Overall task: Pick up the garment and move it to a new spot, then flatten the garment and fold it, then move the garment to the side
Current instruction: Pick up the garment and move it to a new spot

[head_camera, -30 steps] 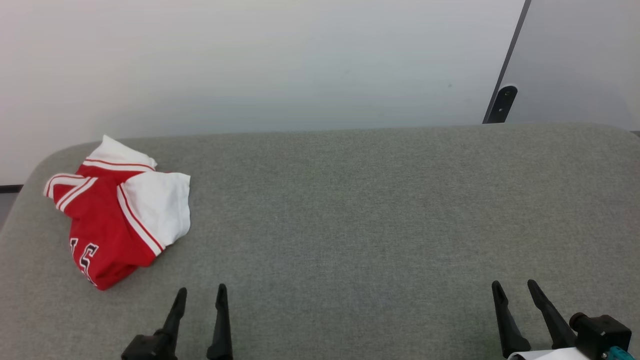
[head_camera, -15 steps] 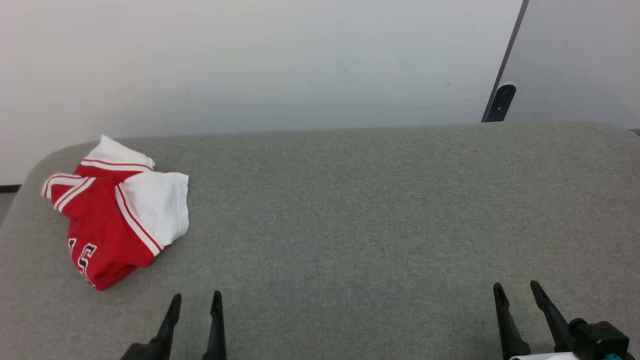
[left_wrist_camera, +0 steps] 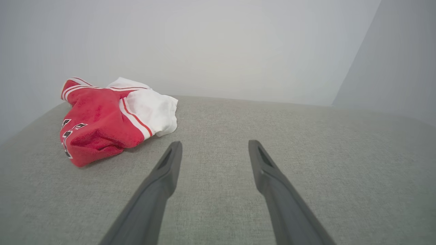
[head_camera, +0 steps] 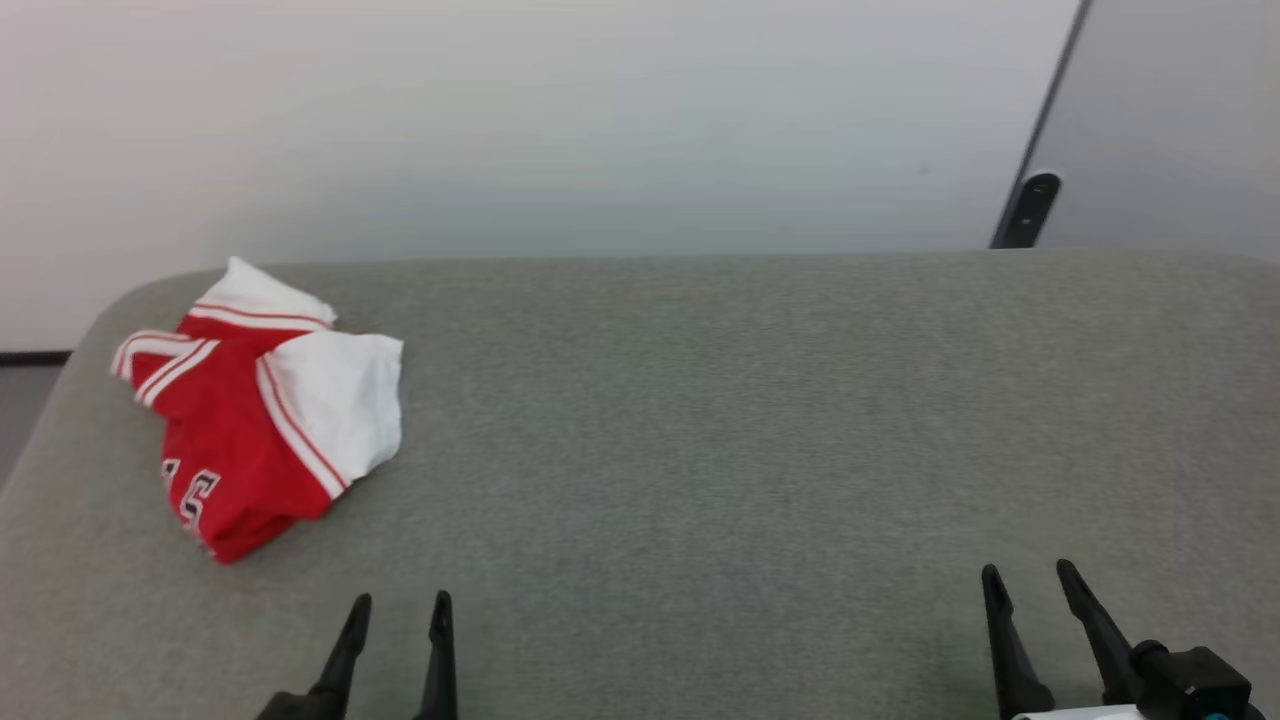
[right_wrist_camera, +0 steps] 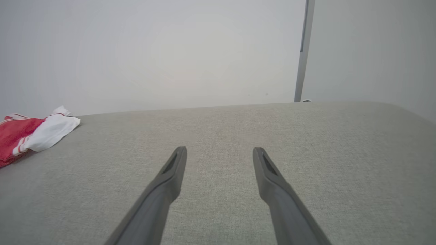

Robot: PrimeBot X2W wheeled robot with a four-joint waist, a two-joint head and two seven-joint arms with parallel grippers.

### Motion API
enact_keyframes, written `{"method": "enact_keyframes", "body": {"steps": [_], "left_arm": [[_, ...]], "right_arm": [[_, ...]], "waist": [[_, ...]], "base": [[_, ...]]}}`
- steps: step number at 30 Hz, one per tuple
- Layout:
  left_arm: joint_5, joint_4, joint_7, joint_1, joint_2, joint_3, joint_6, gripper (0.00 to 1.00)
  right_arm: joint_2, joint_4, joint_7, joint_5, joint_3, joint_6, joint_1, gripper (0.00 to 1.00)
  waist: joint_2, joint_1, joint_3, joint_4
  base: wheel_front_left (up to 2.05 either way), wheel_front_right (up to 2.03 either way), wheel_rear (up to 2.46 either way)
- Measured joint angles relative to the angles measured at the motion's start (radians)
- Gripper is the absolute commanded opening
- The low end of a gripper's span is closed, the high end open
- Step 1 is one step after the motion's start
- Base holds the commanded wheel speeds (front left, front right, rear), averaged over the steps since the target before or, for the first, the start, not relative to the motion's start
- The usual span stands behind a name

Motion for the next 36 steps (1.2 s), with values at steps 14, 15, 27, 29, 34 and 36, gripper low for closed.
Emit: {"method": "enact_keyframes", "body": {"steps": [14,15,27,29,34,36], "left_arm": [[-0.05,0.013,0.0,-0.013,-0.001,-0.014,0.058,1.0],[-0.054,0.013,0.0,-0.012,-0.001,-0.016,0.062,1.0],[-0.112,-0.026,0.0,0.022,-0.001,-0.01,0.128,1.0],[-0.129,-0.05,0.0,0.033,0.0,-0.007,0.149,1.0],[-0.158,-0.089,0.0,0.062,-0.001,-0.008,0.187,1.0],[-0.16,-0.099,0.0,0.067,-0.001,-0.011,0.194,1.0]], "right_arm": [[-0.036,0.01,0.002,0.019,0.136,0.0,-0.068,1.0],[-0.041,0.012,0.005,0.021,0.143,0.0,-0.074,1.0],[-0.088,0.027,0.036,0.042,0.253,0.0,-0.162,1.0],[-0.1,0.036,0.042,0.051,0.284,0.0,-0.19,1.0],[-0.116,0.07,0.043,0.078,0.341,0.0,-0.242,1.0],[-0.121,0.082,0.04,0.088,0.352,0.0,-0.253,1.0]], "waist": [[-0.0001,0.0,0.012,0.19],[-0.0001,0.0,0.012,0.209],[-0.0001,0.0,0.018,0.429],[0.0,0.0,0.025,0.453],[0.0,0.0,0.05,0.486],[0.0,0.0,0.057,0.493]], "base": [[0.0,0.0,0.0],[0.0,0.0,0.0],[0.0,0.0,0.0],[0.0,0.0,0.0],[0.0,0.0,0.0],[0.0,0.0,0.0]]}}
